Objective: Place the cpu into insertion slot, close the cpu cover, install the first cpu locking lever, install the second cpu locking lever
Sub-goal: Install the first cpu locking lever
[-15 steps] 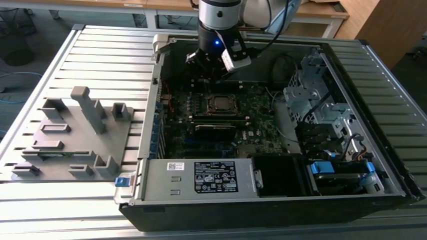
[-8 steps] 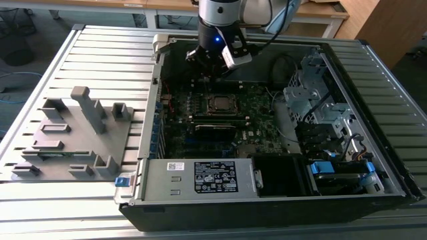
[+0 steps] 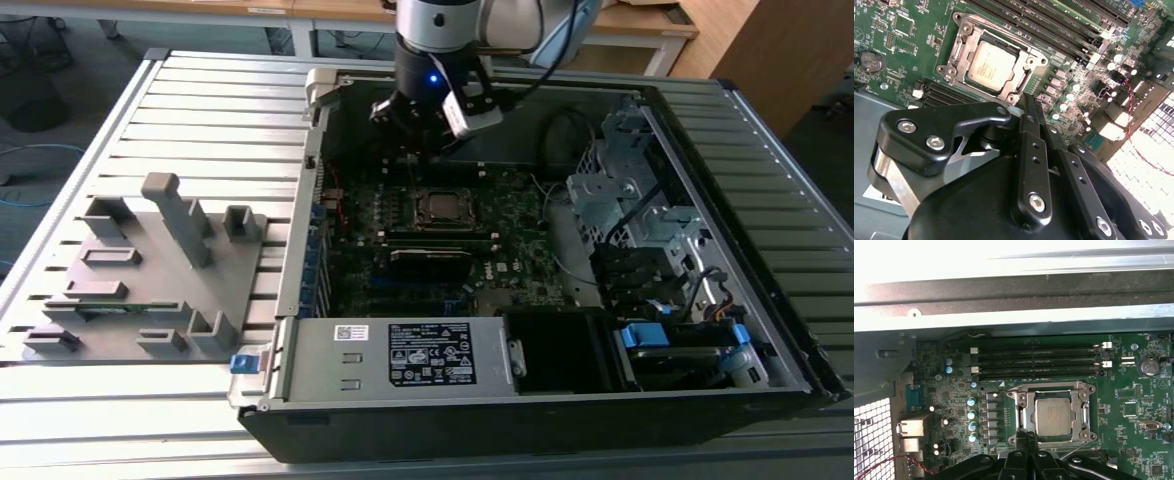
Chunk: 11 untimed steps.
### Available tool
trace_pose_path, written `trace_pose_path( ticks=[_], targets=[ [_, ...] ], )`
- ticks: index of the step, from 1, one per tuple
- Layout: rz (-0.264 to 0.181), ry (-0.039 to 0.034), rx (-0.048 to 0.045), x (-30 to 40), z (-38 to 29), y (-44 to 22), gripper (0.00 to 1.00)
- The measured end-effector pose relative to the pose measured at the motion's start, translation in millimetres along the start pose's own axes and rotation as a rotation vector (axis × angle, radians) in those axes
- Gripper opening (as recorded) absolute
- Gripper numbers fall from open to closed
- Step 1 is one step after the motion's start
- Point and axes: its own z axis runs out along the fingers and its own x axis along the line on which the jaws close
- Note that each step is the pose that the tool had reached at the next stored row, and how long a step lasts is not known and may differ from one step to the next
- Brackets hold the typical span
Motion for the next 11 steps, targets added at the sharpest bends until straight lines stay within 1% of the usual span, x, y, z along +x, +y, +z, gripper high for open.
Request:
trace_pose_path(
  ticks=[11],
  targets=[
    [0.000,0.0000,0.0000,15.5,1.7,-1.0,0.10]
  ],
)
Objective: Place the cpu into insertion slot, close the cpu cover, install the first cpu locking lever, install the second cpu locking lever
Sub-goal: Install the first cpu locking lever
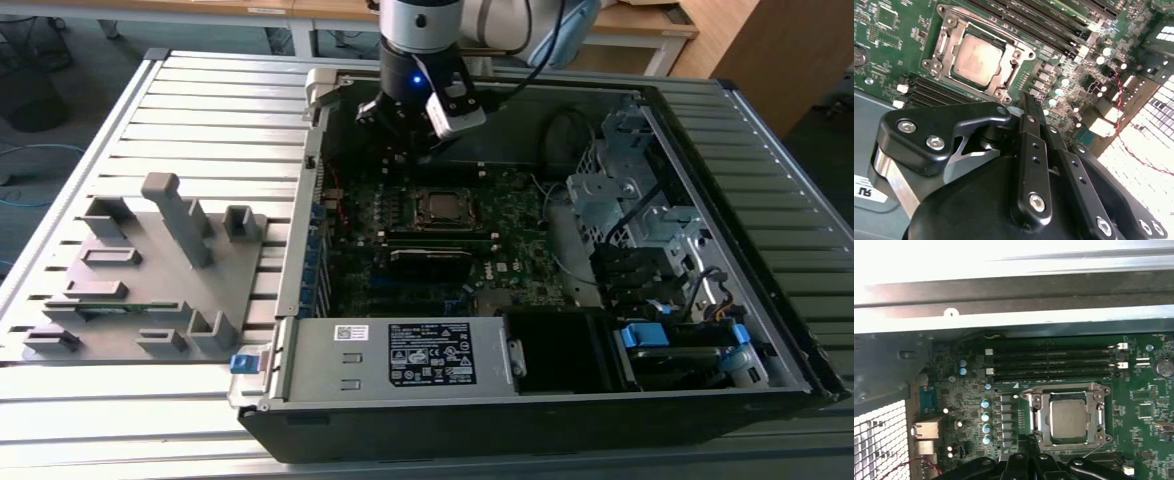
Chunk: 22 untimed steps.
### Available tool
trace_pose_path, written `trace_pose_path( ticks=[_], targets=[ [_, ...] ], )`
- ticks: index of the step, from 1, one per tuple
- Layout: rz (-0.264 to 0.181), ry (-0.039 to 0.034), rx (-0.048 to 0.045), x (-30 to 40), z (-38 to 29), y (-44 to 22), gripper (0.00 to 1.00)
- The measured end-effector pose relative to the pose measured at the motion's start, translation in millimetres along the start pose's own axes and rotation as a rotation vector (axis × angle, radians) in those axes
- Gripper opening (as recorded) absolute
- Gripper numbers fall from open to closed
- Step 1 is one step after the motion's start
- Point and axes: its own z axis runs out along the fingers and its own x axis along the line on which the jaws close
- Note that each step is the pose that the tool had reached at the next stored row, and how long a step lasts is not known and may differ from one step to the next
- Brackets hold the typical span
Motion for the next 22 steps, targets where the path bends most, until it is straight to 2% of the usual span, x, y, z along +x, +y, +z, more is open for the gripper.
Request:
trace_pose_path(
  ticks=[4,5,7,10,12,14,18,20,22],
  targets=[
    [0.000,0.0002,-0.0021,3.2,0.0,-0.3,0.10],
    [0.000,0.0010,-0.0132,3.5,0.0,-0.3,0.10],
    [0.000,0.0027,-0.0436,4.4,0.1,-0.5,0.10],
    [-0.001,0.0054,-0.0816,6.1,0.1,-0.9,0.10],
    [-0.001,0.0065,-0.1017,8.1,0.1,-1.3,0.10],
    [-0.002,0.0074,-0.1142,11.1,0.4,-1.9,0.10],
    [-0.003,0.0084,-0.1300,16.3,1.7,-3.0,0.10],
    [-0.006,0.0096,-0.1447,17.2,2.4,-3.7,0.10],
    [-0.010,0.0110,-0.1637,18.0,2.9,-4.4,0.10]
  ],
)
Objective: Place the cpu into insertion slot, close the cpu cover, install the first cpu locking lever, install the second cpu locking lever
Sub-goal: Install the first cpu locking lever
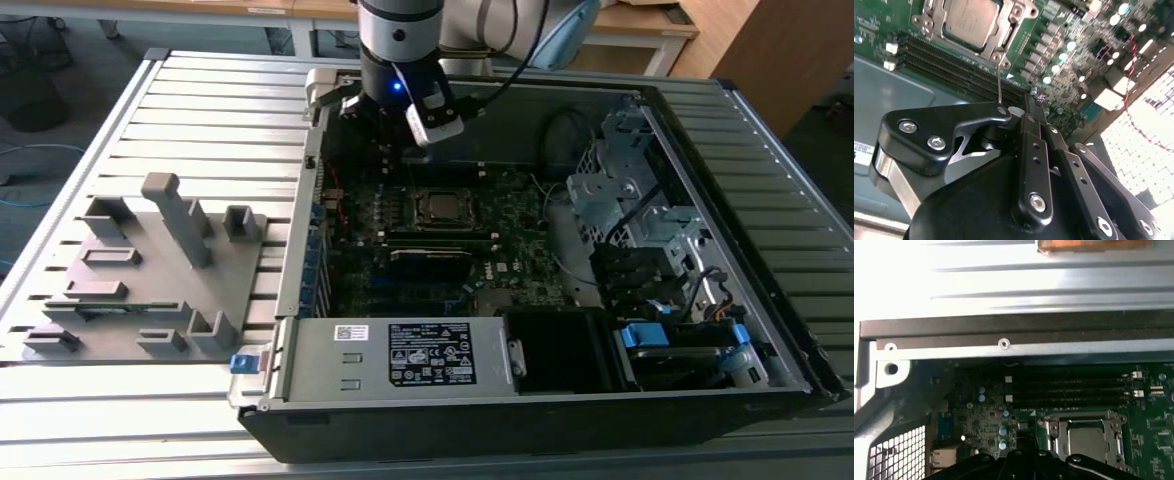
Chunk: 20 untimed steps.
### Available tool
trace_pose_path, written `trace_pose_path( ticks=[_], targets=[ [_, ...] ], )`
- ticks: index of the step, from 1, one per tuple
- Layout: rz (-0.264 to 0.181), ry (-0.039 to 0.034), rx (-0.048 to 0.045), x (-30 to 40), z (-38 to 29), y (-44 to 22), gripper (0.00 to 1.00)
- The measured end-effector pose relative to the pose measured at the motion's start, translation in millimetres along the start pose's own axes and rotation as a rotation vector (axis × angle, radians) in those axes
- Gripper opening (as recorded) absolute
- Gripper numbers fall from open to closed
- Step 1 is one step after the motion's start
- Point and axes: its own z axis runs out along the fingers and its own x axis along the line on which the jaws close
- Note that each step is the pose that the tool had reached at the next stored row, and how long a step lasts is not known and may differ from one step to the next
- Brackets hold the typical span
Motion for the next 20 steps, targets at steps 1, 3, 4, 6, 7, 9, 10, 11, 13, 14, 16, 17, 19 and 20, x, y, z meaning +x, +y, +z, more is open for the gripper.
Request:
trace_pose_path(
  ticks=[1,3,4,6,7,9,10,11,13,14,16,17,19,20],
  targets=[
    [-0.001,0.0007,-0.0099,0.3,0.2,-0.3,0.10],
    [-0.004,0.0020,-0.0309,0.7,0.4,-0.9,0.10],
    [-0.005,0.0028,-0.0404,0.8,0.5,-1.1,0.10],
    [-0.006,0.0038,-0.0538,0.8,0.8,-1.3,0.10],
    [-0.006,0.0041,-0.0603,0.8,0.9,-1.3,0.10],
    [-0.006,0.0050,-0.0769,0.8,0.8,-1.3,0.10],
    [-0.006,0.0055,-0.0876,0.8,0.8,-1.3,0.10],
    [-0.006,0.0060,-0.0969,0.8,0.9,-1.3,0.10],
    [-0.006,0.0061,-0.0991,0.8,0.9,-1.3,0.10],
    [-0.006,0.0061,-0.0991,0.8,0.9,-1.3,0.10],
    [-0.006,0.0062,-0.0993,0.2,1.2,-1.3,0.10],
    [-0.006,0.0062,-0.0992,-0.8,1.2,-1.3,0.10],
    [-0.006,0.0062,-0.0991,-3.5,1.4,-1.2,0.10],
    [-0.006,0.0062,-0.0991,-5.1,1.5,-1.1,0.10]
  ],
)
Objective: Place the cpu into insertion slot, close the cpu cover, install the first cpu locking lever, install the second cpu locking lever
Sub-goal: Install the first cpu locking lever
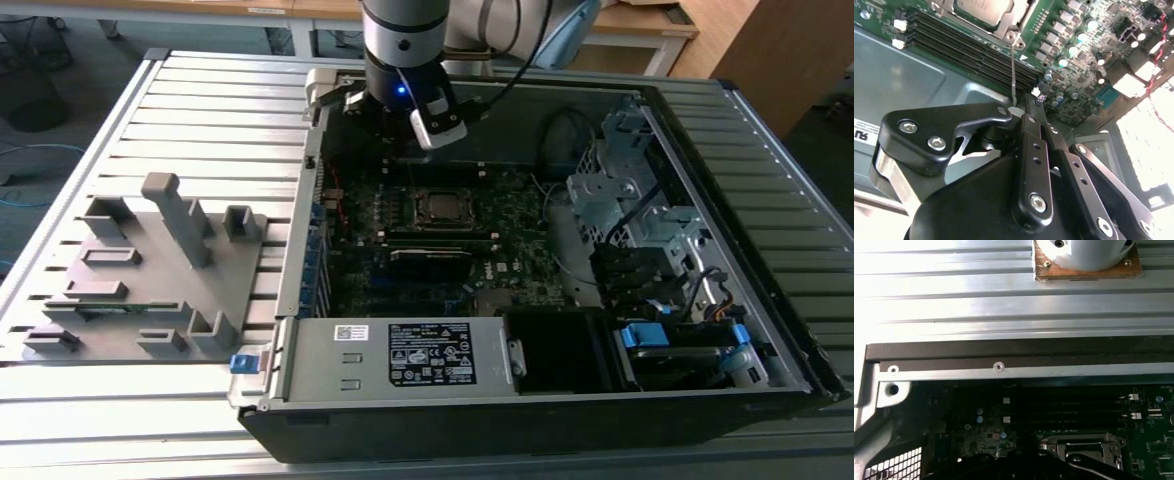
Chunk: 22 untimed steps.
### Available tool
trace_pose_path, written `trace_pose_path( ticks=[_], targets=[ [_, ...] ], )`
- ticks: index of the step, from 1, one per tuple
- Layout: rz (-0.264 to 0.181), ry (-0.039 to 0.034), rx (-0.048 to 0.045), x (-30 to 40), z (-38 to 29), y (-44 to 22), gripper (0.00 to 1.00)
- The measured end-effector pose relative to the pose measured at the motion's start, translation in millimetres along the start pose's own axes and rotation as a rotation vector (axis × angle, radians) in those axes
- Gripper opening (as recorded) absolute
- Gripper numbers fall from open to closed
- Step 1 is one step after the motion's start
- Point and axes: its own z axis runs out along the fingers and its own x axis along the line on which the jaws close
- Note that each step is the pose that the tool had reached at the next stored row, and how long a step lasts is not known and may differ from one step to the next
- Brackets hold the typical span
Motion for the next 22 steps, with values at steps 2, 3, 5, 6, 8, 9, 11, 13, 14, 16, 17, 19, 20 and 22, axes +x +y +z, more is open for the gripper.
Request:
trace_pose_path(
  ticks=[2,3,5,6,8,9,11,13,14,16,17,19,20,22],
  targets=[
    [0.000,0.0000,0.0000,-3.9,0.1,0.1,0.10],
    [0.000,-0.0001,0.0000,-5.9,0.2,0.2,0.10],
    [0.000,0.0000,0.0000,-9.4,0.3,0.4,0.10],
    [0.000,0.0000,0.0000,-11.2,0.4,0.4,0.10],
    [0.000,0.0000,0.0000,-14.5,0.5,0.6,0.10],
    [0.000,0.0000,0.0000,-15.9,0.6,0.6,0.10],
    [0.000,0.0000,0.0000,-19.2,0.7,0.7,0.10],
    [0.000,0.0000,0.0000,-22.4,0.9,0.9,0.10],
    [0.000,0.0000,0.0000,-24.0,0.9,0.9,0.10],
    [0.000,0.0000,0.0000,-27.0,1.0,1.0,0.10],
    [0.000,0.0001,0.0001,-28.1,1.1,1.1,0.10],
    [0.000,0.0000,-0.0001,-29.2,1.1,1.1,0.10],
    [0.000,0.0000,-0.0002,-29.2,1.1,1.1,0.10],
    [0.000,0.0000,-0.0002,-29.3,1.1,1.1,0.10]
  ],
)
